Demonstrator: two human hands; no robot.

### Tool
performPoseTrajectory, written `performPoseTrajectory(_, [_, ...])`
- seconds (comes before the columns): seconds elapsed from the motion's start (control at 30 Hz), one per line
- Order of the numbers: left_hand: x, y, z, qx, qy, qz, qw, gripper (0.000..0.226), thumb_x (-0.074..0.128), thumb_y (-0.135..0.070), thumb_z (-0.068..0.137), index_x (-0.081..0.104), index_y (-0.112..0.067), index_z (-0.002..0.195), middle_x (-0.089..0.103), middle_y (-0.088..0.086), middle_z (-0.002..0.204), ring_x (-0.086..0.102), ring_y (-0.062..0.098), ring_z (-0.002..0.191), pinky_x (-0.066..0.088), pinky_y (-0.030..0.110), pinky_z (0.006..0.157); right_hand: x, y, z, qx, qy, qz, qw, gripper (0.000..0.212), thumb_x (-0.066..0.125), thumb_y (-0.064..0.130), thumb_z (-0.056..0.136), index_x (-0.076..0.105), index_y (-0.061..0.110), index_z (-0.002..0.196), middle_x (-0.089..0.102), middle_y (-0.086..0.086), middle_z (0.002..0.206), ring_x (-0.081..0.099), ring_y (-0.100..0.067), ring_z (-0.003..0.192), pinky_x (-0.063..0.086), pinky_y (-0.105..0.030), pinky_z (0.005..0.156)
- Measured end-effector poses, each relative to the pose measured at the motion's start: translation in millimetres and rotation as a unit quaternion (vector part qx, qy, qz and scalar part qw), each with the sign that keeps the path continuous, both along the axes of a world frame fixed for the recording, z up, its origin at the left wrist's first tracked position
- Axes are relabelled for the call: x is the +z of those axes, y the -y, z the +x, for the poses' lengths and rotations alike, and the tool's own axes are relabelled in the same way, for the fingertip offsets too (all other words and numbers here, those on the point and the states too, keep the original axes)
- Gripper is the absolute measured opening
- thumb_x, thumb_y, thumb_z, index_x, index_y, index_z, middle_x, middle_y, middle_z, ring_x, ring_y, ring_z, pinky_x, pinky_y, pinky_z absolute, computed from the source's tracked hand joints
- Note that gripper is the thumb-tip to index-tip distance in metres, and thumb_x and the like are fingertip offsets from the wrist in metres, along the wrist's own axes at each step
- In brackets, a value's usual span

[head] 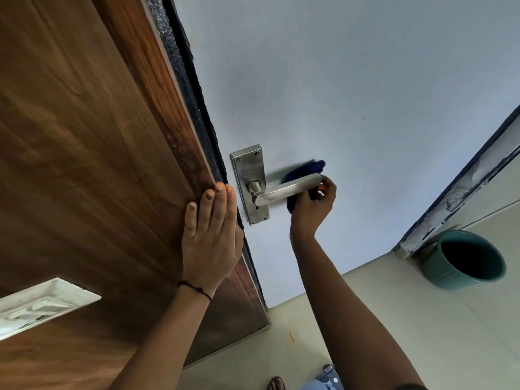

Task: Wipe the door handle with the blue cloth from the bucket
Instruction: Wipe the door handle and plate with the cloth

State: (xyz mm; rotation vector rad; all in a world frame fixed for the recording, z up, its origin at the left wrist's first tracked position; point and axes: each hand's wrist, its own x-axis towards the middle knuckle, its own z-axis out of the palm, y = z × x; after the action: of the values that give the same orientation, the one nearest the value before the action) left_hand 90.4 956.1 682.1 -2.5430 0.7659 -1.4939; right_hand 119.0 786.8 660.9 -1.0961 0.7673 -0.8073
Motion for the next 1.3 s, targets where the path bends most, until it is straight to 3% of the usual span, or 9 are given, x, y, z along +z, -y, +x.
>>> performPoseTrajectory(0.07, [-1.1, 0.2, -0.1, -0.001, 0.002, -0.002, 1.0, 0.06, 0.016, -0.026, 0.099, -0.004, -0.004, 0.152, -0.02, 0.011, 0.159, -0.017, 0.022, 0.148, -0.009, 0.039, 0.12, -0.3, -7.0, -0.7, 0.02, -0.001, -0.007, 1.0, 0.03, 0.056, 0.006, 0.082, 0.052, 0.014, 0.111, 0.056, -0.013, 0.112, 0.058, -0.024, 0.091, 0.05, -0.033, 0.081])
performPoseTrajectory(0.27, [0.8, -0.2, -0.3, 0.0, 0.004, 0.002, 1.0, 0.06, 0.016, -0.026, 0.099, -0.005, -0.004, 0.152, -0.02, 0.012, 0.159, -0.017, 0.022, 0.148, -0.009, 0.039, 0.12, -3.8, -16.5, -2.5, 0.057, -0.026, -0.008, 0.998, 0.026, 0.058, 0.007, 0.083, 0.047, 0.012, 0.106, 0.057, 0.001, 0.094, 0.058, -0.012, 0.081, 0.047, -0.012, 0.068])
performPoseTrajectory(0.4, [-0.5, 1.2, 0.2, -0.003, 0.008, -0.007, 1.0, 0.062, 0.021, -0.024, 0.097, -0.002, -0.005, 0.152, -0.018, 0.011, 0.16, -0.016, 0.021, 0.148, -0.007, 0.039, 0.121, -11.5, 20.2, -6.2, 0.0, -0.06, 0.084, 0.995, 0.026, 0.065, 0.022, 0.085, 0.044, 0.016, 0.1, 0.05, 0.009, 0.085, 0.056, -0.015, 0.08, 0.046, -0.026, 0.078])
performPoseTrajectory(0.5, [-1.2, 1.8, 1.4, -0.002, 0.014, -0.008, 1.0, 0.066, 0.026, -0.024, 0.095, -0.001, -0.005, 0.152, -0.018, 0.01, 0.16, -0.015, 0.021, 0.148, -0.007, 0.039, 0.12, -6.0, 31.0, -24.5, -0.034, -0.035, 0.082, 0.995, 0.027, 0.06, 0.022, 0.089, 0.043, 0.015, 0.108, 0.051, 0.004, 0.099, 0.056, -0.011, 0.089, 0.041, -0.027, 0.084])
performPoseTrajectory(0.67, [-1.5, 2.6, 1.6, 0.008, 0.014, -0.007, 1.0, 0.065, 0.026, -0.025, 0.096, -0.001, -0.004, 0.152, -0.019, 0.011, 0.16, -0.017, 0.022, 0.148, -0.008, 0.04, 0.12, 11.7, -16.7, -54.0, 0.024, 0.025, -0.198, 0.98, 0.038, 0.057, 0.016, 0.085, 0.047, 0.021, 0.121, 0.046, -0.001, 0.122, 0.047, -0.019, 0.111, 0.041, -0.03, 0.093])
performPoseTrajectory(0.8, [-1.7, 0.5, 0.0, 0.007, 0.008, -0.004, 1.0, 0.063, 0.023, -0.025, 0.098, 0.0, -0.003, 0.152, -0.018, 0.011, 0.16, -0.015, 0.023, 0.148, -0.007, 0.04, 0.12, 9.1, -46.9, -57.4, 0.129, -0.046, -0.465, 0.875, 0.047, 0.052, 0.024, 0.081, 0.05, 0.024, 0.128, 0.041, 0.002, 0.133, 0.033, -0.022, 0.117, 0.037, -0.03, 0.098])
performPoseTrajectory(1.03, [-1.1, 2.2, 0.2, -0.001, 0.007, -0.009, 1.0, 0.063, 0.022, -0.025, 0.098, -0.002, -0.004, 0.152, -0.019, 0.01, 0.16, -0.014, 0.022, 0.148, -0.007, 0.04, 0.12, 11.0, 3.2, -39.8, 0.034, -0.083, -0.373, 0.923, 0.048, 0.049, 0.006, 0.079, 0.058, 0.021, 0.123, 0.046, -0.003, 0.131, 0.037, -0.026, 0.111, 0.047, -0.044, 0.086])
performPoseTrajectory(1.23, [-0.7, 0.8, -0.9, 0.003, 0.011, -0.003, 1.0, 0.063, 0.024, -0.025, 0.098, 0.0, -0.003, 0.152, -0.018, 0.011, 0.16, -0.015, 0.023, 0.148, -0.008, 0.04, 0.12, 10.3, -48.4, -50.5, 0.102, -0.049, -0.595, 0.796, 0.044, 0.049, 0.014, 0.08, 0.064, 0.019, 0.121, 0.061, -0.008, 0.124, 0.04, -0.026, 0.101, 0.046, -0.036, 0.082])
performPoseTrajectory(1.3, [0.3, 1.2, -0.9, 0.0, 0.008, -0.004, 1.0, 0.064, 0.025, -0.025, 0.097, 0.0, -0.003, 0.152, -0.018, 0.011, 0.16, -0.015, 0.022, 0.148, -0.007, 0.039, 0.12, 8.4, -35.3, -45.6, 0.082, -0.059, -0.606, 0.789, 0.043, 0.05, 0.014, 0.079, 0.065, 0.019, 0.12, 0.062, -0.009, 0.121, 0.041, -0.026, 0.098, 0.047, -0.037, 0.08])
